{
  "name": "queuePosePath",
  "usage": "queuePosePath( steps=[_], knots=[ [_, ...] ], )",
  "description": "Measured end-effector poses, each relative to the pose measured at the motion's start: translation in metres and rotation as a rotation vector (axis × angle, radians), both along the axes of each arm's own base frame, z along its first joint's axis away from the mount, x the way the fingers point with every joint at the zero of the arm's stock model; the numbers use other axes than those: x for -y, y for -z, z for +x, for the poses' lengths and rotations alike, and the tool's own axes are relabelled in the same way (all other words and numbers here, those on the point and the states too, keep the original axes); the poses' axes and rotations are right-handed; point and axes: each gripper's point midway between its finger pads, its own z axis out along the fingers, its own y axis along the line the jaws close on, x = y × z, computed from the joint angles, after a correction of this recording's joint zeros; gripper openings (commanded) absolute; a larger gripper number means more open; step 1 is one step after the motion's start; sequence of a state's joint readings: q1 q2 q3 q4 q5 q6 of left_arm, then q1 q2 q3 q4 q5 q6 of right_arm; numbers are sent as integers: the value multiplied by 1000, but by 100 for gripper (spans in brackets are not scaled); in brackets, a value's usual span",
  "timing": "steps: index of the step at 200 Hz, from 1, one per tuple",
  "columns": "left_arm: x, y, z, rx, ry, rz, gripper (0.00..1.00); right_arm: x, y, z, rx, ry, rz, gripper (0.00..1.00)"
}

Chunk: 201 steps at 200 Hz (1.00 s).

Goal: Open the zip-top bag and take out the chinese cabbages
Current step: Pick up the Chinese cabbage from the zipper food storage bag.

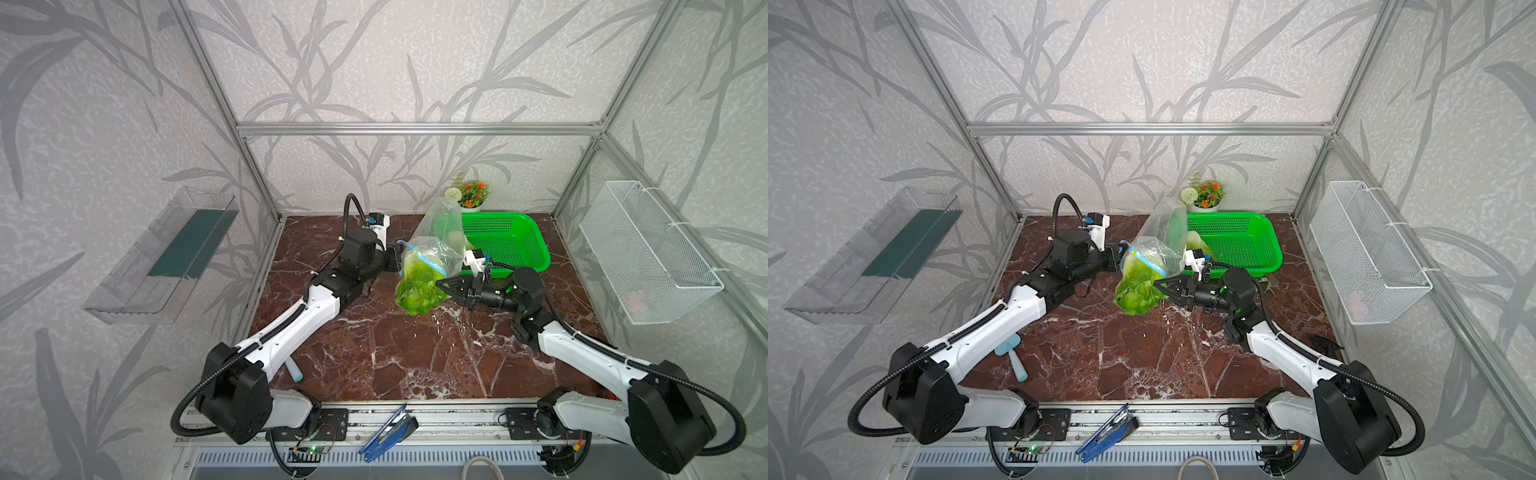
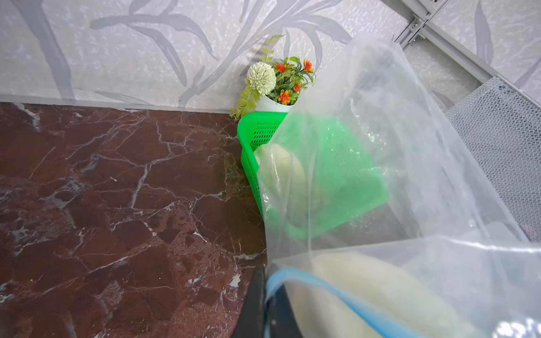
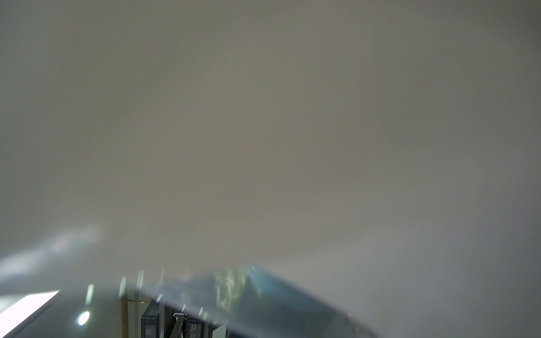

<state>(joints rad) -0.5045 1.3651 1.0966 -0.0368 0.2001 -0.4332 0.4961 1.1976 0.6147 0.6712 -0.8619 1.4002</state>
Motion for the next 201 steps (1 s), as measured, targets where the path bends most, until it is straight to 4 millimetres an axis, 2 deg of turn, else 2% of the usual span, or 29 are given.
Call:
queuePosePath(
  steps=[26, 48, 68, 89, 119, 150, 175, 201],
  knots=[
    [5, -19, -2, 12, 34, -5, 0, -7, 8, -9, 11, -49, -74, 0],
    [9, -32, -5, 20, 57, -18, 0, -19, 5, -20, 44, -107, -101, 0],
    [9, -34, -7, 7, 66, -14, 0, -30, 4, -26, 74, -150, -112, 0],
    [10, -32, -8, -13, 71, -7, 0, -33, 9, -27, 84, -157, -139, 0],
    [8, -28, -11, -31, 46, 8, 0, -29, 11, -22, 122, -108, -198, 0],
    [-14, -29, -13, -52, -92, 0, 0, -15, -14, -19, 241, -25, -278, 0],
    [-35, -37, -25, -63, -200, -53, 0, 1, -34, -16, 338, 57, -362, 0],
    [-35, -48, -36, -56, -238, -109, 0, 4, -28, -12, 353, 71, -413, 0]
  ],
)
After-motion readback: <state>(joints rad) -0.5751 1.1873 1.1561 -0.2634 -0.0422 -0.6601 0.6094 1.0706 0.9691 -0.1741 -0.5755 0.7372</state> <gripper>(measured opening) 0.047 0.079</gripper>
